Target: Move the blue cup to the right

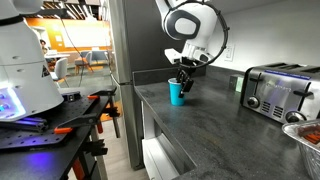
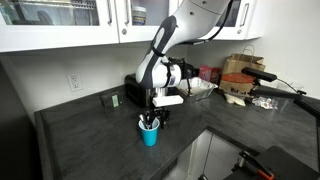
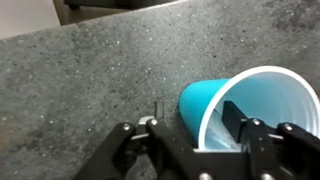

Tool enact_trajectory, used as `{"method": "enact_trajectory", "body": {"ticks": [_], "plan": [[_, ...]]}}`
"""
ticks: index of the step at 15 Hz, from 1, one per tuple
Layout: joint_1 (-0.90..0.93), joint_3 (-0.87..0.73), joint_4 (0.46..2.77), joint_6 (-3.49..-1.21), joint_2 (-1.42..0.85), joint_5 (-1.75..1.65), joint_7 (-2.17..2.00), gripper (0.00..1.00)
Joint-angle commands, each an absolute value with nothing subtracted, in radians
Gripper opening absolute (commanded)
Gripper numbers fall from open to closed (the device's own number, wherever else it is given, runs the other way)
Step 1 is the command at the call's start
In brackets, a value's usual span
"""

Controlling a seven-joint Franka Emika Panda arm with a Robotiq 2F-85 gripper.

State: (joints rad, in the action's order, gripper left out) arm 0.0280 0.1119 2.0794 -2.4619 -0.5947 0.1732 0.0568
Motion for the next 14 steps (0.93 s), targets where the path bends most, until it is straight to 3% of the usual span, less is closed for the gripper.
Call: {"method": "enact_trajectory", "body": {"ticks": [1, 6, 14], "plan": [[0.03, 0.113, 2.051, -2.446, -0.603, 0.155, 0.074, 0.36], [0.022, 0.116, 2.051, -2.461, -0.593, 0.167, 0.073, 0.01], [-0.072, 0.125, 2.103, -2.585, -0.531, 0.284, 0.082, 0.0]]}}
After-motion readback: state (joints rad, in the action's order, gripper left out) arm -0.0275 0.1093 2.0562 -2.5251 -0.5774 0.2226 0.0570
